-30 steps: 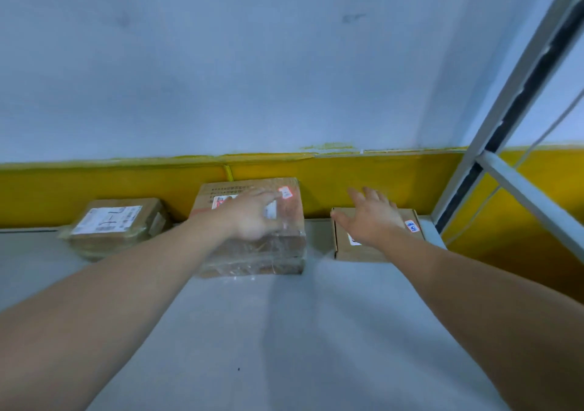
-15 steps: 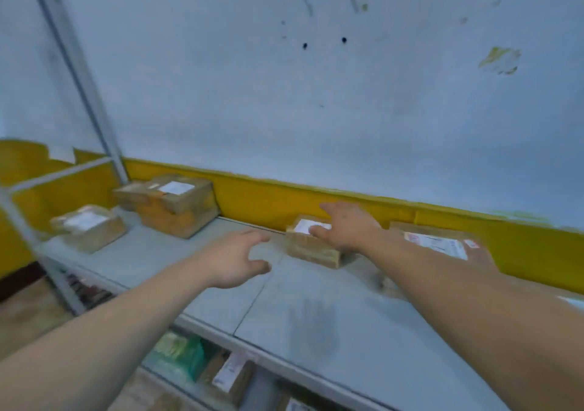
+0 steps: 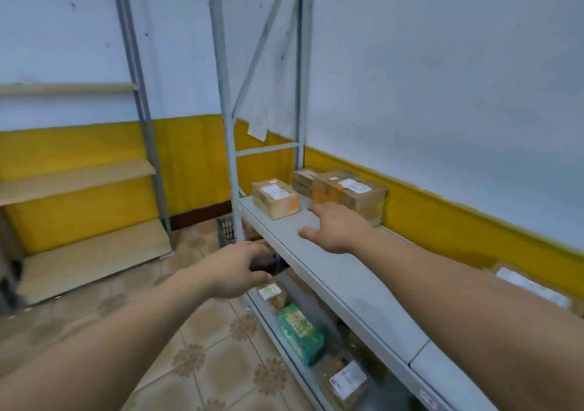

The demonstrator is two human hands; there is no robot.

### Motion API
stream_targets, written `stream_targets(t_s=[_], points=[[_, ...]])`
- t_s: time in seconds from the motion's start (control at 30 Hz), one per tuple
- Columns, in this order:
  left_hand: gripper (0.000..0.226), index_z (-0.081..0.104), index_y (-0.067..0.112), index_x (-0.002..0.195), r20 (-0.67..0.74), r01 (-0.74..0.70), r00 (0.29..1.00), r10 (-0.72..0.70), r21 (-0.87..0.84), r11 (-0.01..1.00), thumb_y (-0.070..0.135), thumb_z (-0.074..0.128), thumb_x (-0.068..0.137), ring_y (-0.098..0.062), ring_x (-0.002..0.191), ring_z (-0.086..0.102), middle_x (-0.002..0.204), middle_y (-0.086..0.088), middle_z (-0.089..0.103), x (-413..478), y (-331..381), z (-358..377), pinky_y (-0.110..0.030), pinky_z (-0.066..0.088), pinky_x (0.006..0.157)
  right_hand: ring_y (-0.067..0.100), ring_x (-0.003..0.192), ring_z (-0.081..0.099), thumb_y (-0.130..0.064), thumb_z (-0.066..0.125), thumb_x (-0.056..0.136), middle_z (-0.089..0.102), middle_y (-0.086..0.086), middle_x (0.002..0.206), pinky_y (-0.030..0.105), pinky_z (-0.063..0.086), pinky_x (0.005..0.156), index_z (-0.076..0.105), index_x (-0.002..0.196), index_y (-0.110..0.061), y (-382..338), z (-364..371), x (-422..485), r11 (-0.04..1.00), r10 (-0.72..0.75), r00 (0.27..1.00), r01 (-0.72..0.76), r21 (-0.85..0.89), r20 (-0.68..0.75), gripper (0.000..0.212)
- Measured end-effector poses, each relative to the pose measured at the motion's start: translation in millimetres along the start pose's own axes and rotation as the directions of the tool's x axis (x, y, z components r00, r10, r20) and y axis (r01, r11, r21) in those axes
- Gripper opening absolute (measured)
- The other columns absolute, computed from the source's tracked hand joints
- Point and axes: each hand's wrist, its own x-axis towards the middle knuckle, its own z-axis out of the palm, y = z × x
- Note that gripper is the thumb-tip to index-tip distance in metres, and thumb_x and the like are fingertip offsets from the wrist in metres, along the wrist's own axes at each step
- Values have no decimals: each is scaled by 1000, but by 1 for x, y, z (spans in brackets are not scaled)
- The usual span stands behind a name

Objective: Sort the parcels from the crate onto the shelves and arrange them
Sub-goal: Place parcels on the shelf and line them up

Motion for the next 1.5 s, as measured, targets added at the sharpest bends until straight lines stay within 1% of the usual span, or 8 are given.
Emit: stream_targets(t_s=[0.33, 0.6, 0.77, 0.97, 1.1, 1.2, 1.37, 1.5], points=[[62, 37, 25, 148, 5, 201, 980, -201, -90, 976, 41, 60, 92, -18, 137, 37, 153, 0, 36, 79, -100, -20, -33, 34, 109, 30, 142, 36, -67, 41, 94, 31, 8, 160, 45, 37, 112, 26, 156, -26, -42, 30, 164, 995, -99, 992, 99, 12, 72, 76], [62, 38, 25, 147, 26, 267, 964, -266, -135, 954, 41, 60, 91, -17, 138, 36, 152, 1, 38, 132, -204, -36, -35, 34, 112, 28, 142, 37, -62, 44, 96, 34, 6, 159, 44, 34, 110, 29, 155, -25, -102, 52, 273, 991, -136, 980, 135, 19, 144, 71], [61, 37, 26, 147, 30, 241, 971, -239, -120, 963, 42, 58, 93, -18, 138, 37, 153, 1, 37, 178, -297, -48, -33, 34, 110, 29, 142, 36, -63, 45, 96, 34, 7, 159, 43, 34, 112, 28, 155, -23, -156, 74, 354, 990, -139, 979, 139, 7, 149, 73], [63, 35, 22, 148, 90, 220, 973, -211, -103, 970, 43, 58, 93, -20, 138, 36, 154, -1, 35, 227, -423, -78, -33, 33, 112, 32, 133, 46, -61, 43, 97, 44, 10, 149, 46, 44, 105, 37, 149, -21, -237, 92, 453, 998, -64, 980, 64, 4, 187, 66], [62, 38, 23, 147, 105, 188, 977, -186, -4, 982, 45, 57, 92, -20, 137, 38, 152, -1, 39, 256, -493, -105, -33, 34, 111, 31, 135, 43, -61, 42, 98, 41, 9, 152, 46, 40, 108, 32, 152, -20, -279, 95, 504, 999, -37, 974, 34, 20, 223, 69], [61, 38, 25, 147, 114, 159, 980, -162, 34, 987, 46, 57, 92, -18, 136, 39, 150, 1, 41, 285, -533, -119, -32, 35, 110, 31, 136, 41, -60, 41, 99, 40, 9, 152, 46, 38, 110, 32, 153, -20, -298, 98, 545, 1000, -24, 973, 22, 10, 229, 68], [60, 38, 28, 146, 142, 151, 979, -148, -11, 988, 46, 57, 91, -21, 134, 41, 149, -1, 41, 352, -590, -127, -35, 38, 108, 31, 140, 37, -59, 41, 99, 35, 9, 157, 45, 38, 110, 29, 155, -22, -315, 123, 621, 999, 19, 959, -27, 23, 284, 68], [60, 38, 26, 146, 179, 128, 976, -126, -2, 992, 45, 56, 93, -21, 135, 39, 149, -2, 40, 412, -636, -130, -37, 36, 110, 29, 127, 51, -62, 43, 96, 52, 8, 144, 44, 47, 102, 44, 146, -22, -319, 162, 686, 998, 25, 952, -42, 48, 306, 63]])
